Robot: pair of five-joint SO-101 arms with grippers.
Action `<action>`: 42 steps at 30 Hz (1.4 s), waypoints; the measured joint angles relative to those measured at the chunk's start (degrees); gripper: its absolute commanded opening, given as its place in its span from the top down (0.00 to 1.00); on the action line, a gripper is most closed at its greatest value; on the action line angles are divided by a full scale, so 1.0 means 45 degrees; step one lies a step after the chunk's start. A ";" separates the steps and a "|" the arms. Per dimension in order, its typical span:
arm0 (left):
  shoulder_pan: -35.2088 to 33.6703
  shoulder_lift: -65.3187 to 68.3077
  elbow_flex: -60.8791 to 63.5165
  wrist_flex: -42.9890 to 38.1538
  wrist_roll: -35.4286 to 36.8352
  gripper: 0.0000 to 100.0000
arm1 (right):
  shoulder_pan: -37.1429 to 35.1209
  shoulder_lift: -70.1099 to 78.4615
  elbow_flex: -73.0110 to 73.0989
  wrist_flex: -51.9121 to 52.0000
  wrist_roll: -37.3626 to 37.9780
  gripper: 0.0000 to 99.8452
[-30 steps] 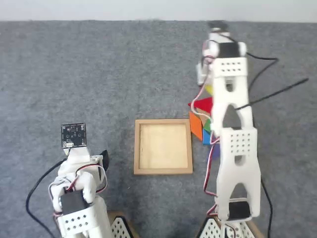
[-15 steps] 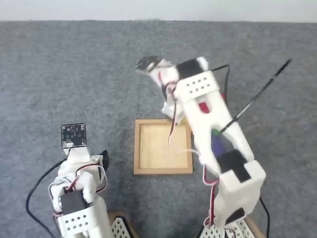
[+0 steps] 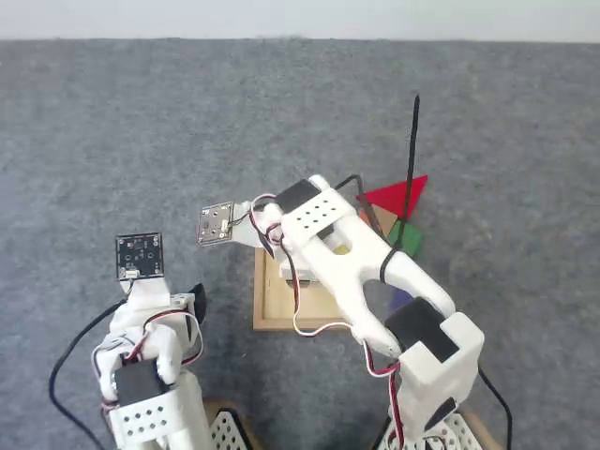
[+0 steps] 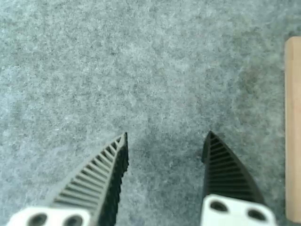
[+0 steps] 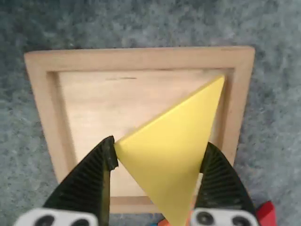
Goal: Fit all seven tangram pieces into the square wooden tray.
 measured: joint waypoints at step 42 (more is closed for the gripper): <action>0.0000 0.0000 0.0000 0.0000 0.0000 0.76 | 0.0254 0.1328 -0.0723 -0.4259 -0.4708 0.73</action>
